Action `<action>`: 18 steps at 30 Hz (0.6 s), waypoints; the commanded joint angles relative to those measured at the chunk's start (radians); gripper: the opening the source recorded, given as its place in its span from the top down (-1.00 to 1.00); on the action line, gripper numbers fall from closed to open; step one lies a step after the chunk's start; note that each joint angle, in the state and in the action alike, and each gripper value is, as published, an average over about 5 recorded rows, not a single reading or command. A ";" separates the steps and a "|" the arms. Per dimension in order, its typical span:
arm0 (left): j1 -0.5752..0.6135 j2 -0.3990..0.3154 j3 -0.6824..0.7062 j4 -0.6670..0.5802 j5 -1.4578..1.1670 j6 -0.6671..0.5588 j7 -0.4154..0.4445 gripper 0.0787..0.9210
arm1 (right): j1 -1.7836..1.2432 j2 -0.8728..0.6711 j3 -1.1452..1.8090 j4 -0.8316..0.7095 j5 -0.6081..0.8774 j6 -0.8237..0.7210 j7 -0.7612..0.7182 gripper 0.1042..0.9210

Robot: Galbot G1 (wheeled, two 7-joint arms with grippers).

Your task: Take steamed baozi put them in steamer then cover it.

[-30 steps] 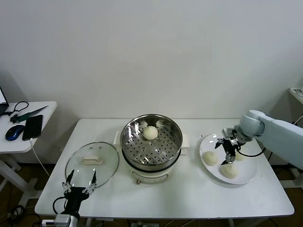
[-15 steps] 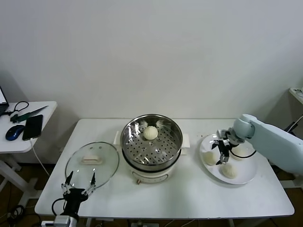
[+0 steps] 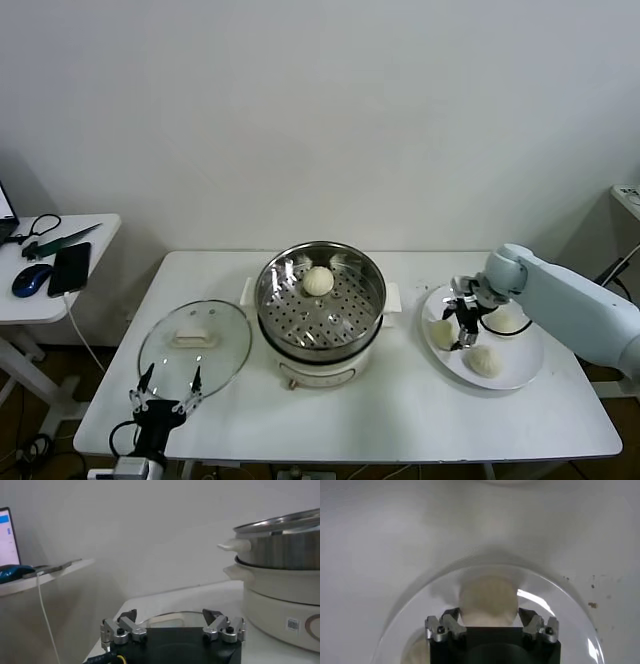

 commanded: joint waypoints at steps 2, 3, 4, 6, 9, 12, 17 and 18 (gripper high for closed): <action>0.003 -0.005 0.002 -0.009 0.001 0.000 0.000 -0.77 | -0.005 0.008 0.007 -0.016 -0.002 0.003 -0.003 -0.44; 0.004 -0.006 0.002 -0.011 0.000 0.000 0.000 -0.77 | -0.005 0.006 0.007 -0.014 0.001 0.003 -0.003 -0.43; 0.004 -0.007 0.002 -0.011 0.000 0.000 0.000 -0.77 | -0.005 0.003 0.008 -0.011 0.005 0.002 -0.002 -0.42; 0.004 -0.007 0.001 -0.012 0.000 -0.001 -0.001 -0.77 | 0.000 -0.004 0.006 0.000 0.018 -0.001 0.001 -0.41; 0.005 -0.007 0.000 -0.010 -0.001 -0.003 -0.001 -0.77 | 0.032 -0.022 -0.010 0.022 0.048 -0.005 0.006 -0.41; 0.008 -0.007 0.001 -0.011 -0.001 -0.005 -0.001 -0.77 | 0.131 -0.045 -0.062 0.049 0.101 -0.009 0.014 -0.41; 0.012 -0.015 0.005 -0.019 -0.002 -0.010 -0.002 -0.77 | 0.385 -0.070 -0.232 0.114 0.245 -0.025 0.025 -0.41; 0.013 -0.016 0.007 -0.020 -0.002 -0.012 -0.002 -0.77 | 0.439 -0.070 -0.275 0.131 0.286 -0.034 0.029 -0.41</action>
